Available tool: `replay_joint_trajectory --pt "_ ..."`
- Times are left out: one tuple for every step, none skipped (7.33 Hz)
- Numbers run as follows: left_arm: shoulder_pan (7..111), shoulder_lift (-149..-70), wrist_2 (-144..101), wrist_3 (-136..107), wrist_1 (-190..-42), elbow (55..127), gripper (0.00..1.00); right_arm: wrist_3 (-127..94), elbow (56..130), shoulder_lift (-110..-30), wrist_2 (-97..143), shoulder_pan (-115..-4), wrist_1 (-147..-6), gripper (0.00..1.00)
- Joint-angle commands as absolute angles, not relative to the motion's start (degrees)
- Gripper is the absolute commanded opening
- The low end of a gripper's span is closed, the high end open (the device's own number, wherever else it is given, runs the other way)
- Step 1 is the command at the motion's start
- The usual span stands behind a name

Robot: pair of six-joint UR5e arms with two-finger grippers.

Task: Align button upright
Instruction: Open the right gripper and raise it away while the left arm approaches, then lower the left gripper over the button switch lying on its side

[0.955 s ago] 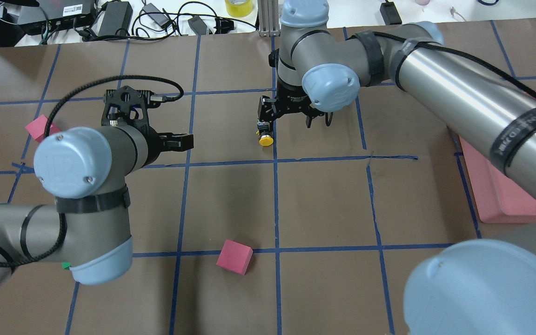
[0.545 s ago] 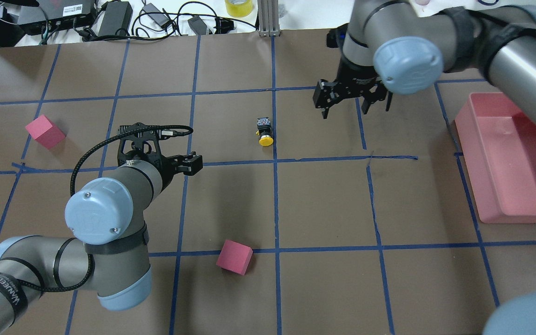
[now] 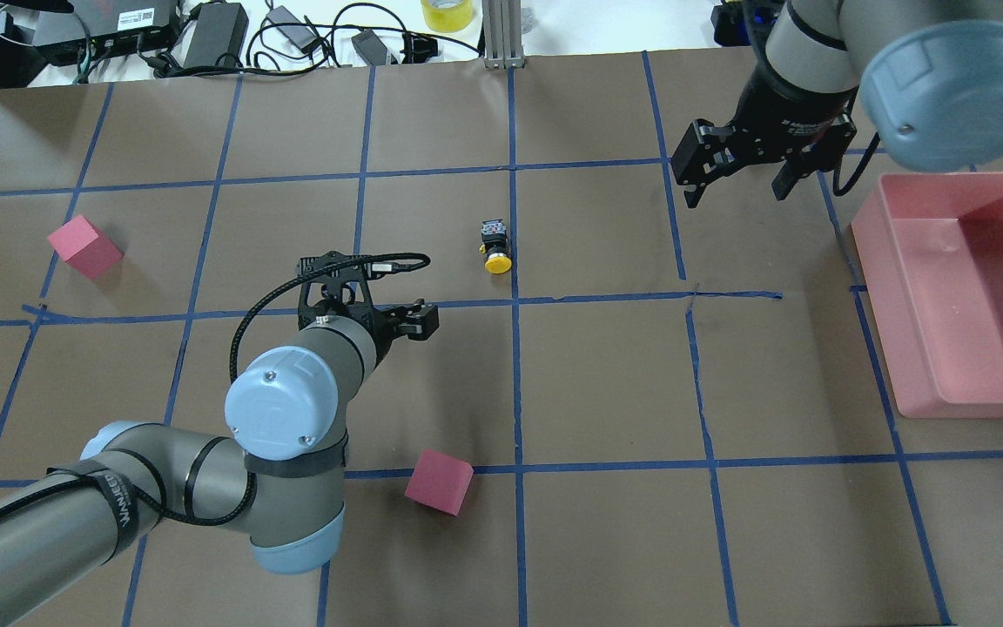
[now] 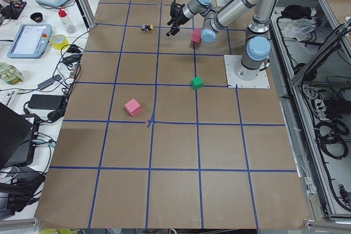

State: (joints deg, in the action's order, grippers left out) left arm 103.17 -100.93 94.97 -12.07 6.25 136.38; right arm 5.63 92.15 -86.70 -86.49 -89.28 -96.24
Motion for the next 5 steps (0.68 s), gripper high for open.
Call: replay_joint_trajectory --pt "106.4 -107.4 96.3 -15.3 6.4 132.0 0.89 5.3 92.3 -89.9 -86.6 -89.2 -93.5 1.0" --pt "107.0 -110.1 96.6 -15.4 6.5 128.6 0.89 5.3 92.1 -90.6 -86.7 -89.1 -91.4 1.0" --pt "108.4 -112.9 96.8 -15.9 6.7 126.0 0.87 4.1 92.2 -91.3 -86.7 -89.5 -90.0 1.0" --pt "109.8 -116.2 96.9 -16.0 8.0 123.5 0.87 1.0 91.8 -91.3 -86.6 -89.5 -90.0 1.0" --pt "110.3 -119.4 96.9 -16.1 10.0 121.0 0.87 0.4 91.7 -91.4 -86.7 -89.6 -89.9 1.0"
